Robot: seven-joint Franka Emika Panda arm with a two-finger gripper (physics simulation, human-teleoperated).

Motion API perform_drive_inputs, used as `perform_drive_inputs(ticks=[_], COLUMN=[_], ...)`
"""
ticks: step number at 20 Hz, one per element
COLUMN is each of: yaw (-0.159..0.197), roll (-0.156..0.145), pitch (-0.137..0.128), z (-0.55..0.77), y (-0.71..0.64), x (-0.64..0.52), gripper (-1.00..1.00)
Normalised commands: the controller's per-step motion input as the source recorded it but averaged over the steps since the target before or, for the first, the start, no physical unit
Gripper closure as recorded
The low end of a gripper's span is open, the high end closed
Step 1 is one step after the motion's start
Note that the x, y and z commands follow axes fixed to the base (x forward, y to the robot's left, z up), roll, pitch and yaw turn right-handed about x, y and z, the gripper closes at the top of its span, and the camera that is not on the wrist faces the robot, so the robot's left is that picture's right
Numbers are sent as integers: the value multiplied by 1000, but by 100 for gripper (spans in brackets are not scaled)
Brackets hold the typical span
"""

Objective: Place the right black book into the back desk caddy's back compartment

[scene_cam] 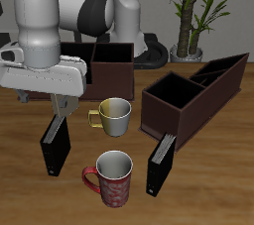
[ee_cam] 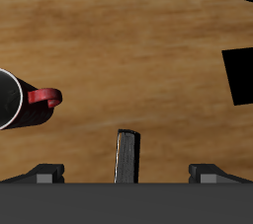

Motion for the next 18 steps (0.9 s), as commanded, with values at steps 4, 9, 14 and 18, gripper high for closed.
perform_drive_inputs(ticks=[4, 9, 14, 18], yaw=[-4, -7, -19, -16], roll=[-13, -5, -16, 1], pitch=[8, -13, 4, 36], z=[-329, -401, -258, -301], y=[76, 21, -72, -124], x=[-7, -21, -72, -54], gripper=[-100, -100, -100, -100])
